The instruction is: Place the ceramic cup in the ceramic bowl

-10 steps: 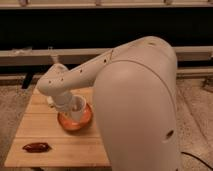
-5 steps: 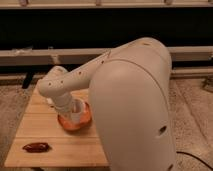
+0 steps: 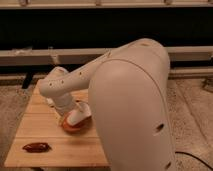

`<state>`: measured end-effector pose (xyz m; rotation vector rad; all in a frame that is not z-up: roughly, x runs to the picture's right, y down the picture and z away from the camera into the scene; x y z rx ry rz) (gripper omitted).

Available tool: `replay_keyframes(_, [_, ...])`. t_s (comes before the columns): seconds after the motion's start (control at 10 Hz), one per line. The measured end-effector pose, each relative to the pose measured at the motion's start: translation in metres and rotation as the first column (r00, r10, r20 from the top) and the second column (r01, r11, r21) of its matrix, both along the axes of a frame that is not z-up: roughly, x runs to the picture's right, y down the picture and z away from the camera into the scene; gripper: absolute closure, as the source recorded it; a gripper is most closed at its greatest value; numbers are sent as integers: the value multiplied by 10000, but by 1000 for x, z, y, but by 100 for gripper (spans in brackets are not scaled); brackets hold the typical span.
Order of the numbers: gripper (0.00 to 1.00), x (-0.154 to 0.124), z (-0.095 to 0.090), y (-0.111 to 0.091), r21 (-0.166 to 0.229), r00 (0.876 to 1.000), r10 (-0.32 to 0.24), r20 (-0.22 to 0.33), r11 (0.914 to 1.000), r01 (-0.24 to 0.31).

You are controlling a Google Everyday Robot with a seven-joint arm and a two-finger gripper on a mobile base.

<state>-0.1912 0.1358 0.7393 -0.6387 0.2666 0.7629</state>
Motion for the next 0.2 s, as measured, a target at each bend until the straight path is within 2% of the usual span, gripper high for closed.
replay_keyframes(0.2, [16, 1, -6, -5, 80, 10000, 16, 43, 10000, -16])
